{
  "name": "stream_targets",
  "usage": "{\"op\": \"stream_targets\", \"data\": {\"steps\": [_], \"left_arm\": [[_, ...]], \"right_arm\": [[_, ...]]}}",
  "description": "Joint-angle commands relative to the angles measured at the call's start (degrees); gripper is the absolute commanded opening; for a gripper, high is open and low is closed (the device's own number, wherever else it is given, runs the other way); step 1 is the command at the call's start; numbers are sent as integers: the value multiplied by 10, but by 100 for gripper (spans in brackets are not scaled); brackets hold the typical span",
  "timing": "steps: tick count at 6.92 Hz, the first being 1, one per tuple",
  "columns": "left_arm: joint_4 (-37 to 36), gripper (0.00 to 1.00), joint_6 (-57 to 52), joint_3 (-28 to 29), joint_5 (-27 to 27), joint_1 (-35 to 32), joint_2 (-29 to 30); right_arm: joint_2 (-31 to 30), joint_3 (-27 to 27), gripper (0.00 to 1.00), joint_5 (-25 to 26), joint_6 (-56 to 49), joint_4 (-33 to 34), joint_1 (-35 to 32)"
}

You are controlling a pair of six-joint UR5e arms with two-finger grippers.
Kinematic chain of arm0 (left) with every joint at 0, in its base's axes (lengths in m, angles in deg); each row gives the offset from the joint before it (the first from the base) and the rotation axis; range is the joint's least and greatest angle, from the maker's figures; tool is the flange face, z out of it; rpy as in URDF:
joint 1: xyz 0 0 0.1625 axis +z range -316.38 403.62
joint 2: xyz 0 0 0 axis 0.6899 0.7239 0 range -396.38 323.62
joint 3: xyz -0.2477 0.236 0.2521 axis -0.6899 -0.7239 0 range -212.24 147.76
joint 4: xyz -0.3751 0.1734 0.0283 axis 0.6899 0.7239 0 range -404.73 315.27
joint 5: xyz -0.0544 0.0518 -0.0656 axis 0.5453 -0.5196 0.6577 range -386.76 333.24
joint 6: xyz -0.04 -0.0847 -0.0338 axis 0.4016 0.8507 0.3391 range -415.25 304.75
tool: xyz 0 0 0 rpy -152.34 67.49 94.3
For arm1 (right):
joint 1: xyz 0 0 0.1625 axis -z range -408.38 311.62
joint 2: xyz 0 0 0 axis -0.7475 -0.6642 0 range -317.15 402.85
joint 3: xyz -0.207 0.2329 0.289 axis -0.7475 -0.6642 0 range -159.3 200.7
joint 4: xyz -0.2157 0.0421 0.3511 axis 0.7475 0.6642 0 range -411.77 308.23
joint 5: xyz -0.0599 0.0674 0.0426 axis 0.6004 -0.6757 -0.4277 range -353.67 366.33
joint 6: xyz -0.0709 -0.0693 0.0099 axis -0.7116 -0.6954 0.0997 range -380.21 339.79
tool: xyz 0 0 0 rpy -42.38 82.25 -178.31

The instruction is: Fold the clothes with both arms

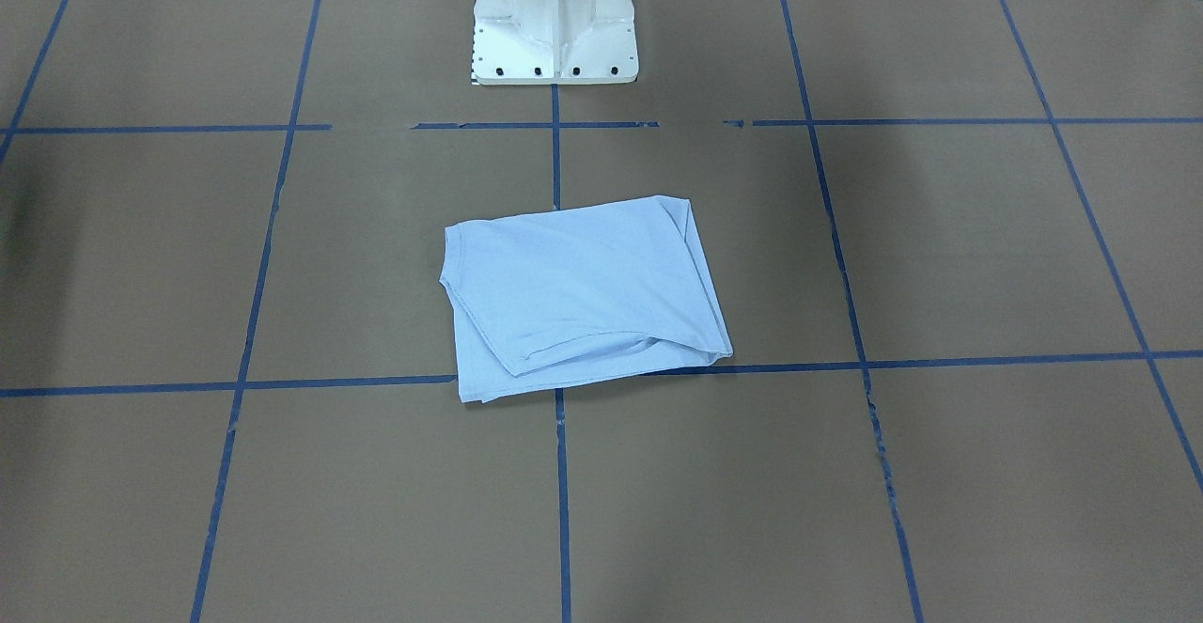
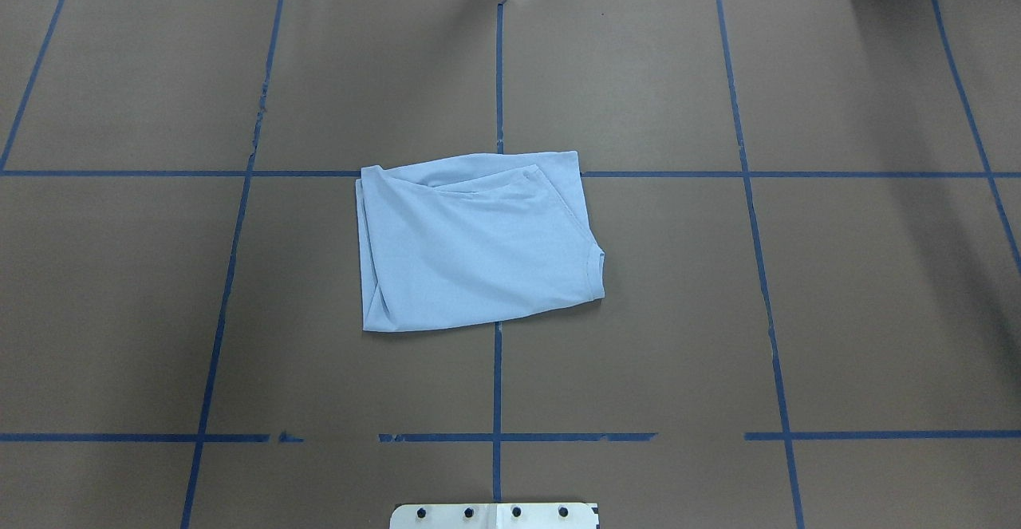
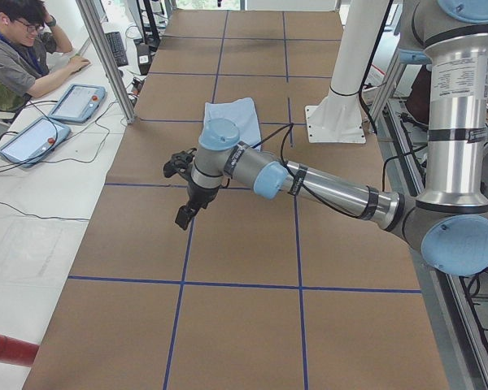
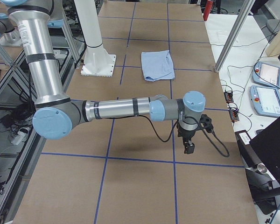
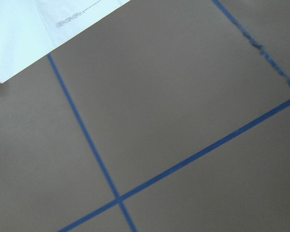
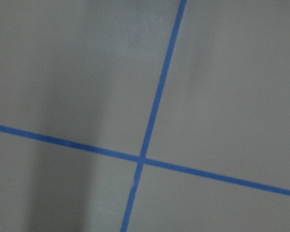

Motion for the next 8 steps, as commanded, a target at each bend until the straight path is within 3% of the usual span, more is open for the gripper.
{"op": "stream_targets", "data": {"steps": [1, 3, 6, 8], "left_arm": [[-45, 100, -18, 45, 13, -29, -24], [-101, 100, -18, 52, 65, -35, -25], [-107, 100, -12, 43, 61, -34, -24], [-103, 100, -14, 41, 59, -32, -20]], "right_arm": [[-122, 83, 100, 0, -7, 6, -16], [-137, 91, 100, -7, -1, 5, -15], [-147, 103, 100, -46, -5, 2, -16], [-150, 105, 100, -39, -10, 0, -16]]}}
